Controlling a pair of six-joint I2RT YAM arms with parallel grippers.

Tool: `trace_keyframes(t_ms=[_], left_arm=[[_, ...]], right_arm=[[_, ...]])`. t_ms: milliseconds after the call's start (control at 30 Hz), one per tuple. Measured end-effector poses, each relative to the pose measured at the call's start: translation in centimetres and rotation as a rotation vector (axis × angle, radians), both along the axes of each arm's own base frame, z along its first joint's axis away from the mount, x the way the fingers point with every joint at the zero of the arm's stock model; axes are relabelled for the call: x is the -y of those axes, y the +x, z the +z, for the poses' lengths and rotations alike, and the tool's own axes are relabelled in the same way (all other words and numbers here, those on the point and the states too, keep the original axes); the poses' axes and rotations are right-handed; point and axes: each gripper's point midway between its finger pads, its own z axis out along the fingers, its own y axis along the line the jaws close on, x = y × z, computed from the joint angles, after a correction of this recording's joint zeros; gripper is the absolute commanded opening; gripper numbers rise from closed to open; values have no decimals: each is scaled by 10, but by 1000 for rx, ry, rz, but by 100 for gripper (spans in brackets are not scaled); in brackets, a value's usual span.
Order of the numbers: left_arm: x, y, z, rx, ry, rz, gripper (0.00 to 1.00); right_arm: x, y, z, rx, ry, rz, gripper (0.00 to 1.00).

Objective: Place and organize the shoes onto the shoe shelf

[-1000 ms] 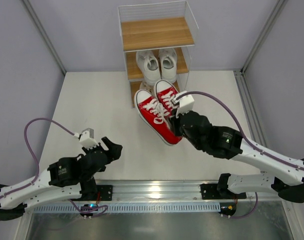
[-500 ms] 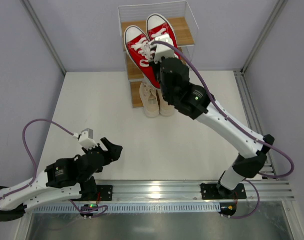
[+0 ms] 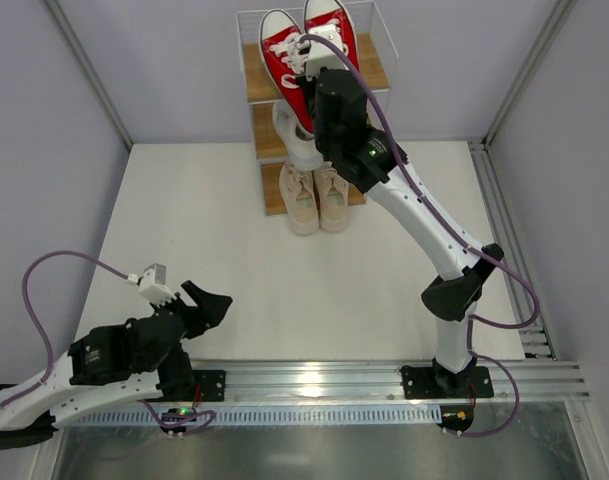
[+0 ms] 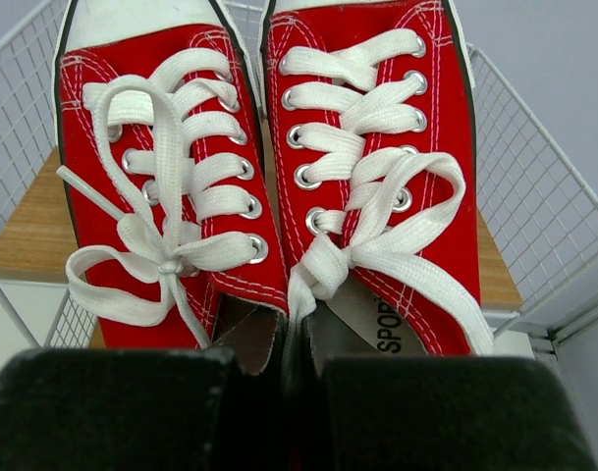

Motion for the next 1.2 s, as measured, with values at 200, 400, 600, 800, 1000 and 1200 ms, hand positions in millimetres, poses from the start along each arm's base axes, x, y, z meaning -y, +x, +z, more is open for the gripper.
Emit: trace_keyframes(t_ms=[200, 400, 600, 800, 1000, 1200], left_arm=[[-5, -2, -3, -5, 5, 2, 77], [-7, -3, -5, -9, 16, 3, 76], [-10, -4, -6, -11, 15, 5, 76], [-14, -5, -6, -12, -1, 10, 76], [-19, -6, -7, -11, -7, 18, 76], [-22, -7, -7, -11, -4, 20, 76]], right_arm=[[14, 10, 19, 38, 72, 16, 4], [26, 30, 16, 36, 137, 9, 4], [22, 46, 4, 17, 197, 35, 4], [12, 45, 7, 13, 261, 83, 4], [8, 45, 6, 7, 301, 99, 4], [8, 46, 6, 8, 315, 91, 4]])
